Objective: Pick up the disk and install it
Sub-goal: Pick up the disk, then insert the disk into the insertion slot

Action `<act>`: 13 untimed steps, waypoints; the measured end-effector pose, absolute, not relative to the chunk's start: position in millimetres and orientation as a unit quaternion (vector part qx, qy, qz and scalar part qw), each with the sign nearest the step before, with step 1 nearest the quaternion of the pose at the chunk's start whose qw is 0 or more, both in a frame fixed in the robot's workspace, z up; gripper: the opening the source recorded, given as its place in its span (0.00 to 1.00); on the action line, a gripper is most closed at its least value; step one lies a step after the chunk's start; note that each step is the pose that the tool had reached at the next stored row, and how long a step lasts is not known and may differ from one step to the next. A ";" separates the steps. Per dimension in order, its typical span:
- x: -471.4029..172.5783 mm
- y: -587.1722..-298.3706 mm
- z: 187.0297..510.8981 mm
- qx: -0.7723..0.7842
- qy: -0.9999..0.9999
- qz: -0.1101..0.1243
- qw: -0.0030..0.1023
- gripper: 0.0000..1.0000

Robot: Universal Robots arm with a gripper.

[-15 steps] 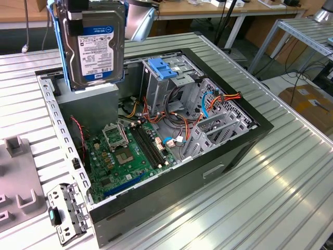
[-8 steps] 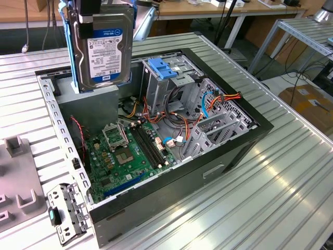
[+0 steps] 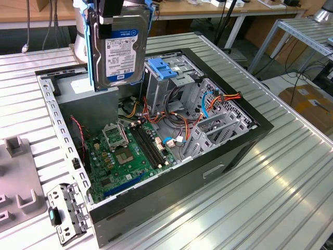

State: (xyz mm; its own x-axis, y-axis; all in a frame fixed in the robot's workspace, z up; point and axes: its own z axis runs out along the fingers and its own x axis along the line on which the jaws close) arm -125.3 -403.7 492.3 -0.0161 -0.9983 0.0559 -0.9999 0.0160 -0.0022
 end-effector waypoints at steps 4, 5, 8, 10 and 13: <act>-124.9 -403.6 492.3 0.701 -0.713 0.020 0.019 0.37; -124.9 -403.6 492.3 0.701 -0.713 0.020 0.019 0.37; -124.8 -403.6 492.3 0.701 -0.713 0.020 0.019 0.37; -124.3 -404.0 492.3 0.701 -0.713 0.020 0.019 0.37; -124.3 -404.6 492.3 0.701 -0.712 0.020 0.019 0.37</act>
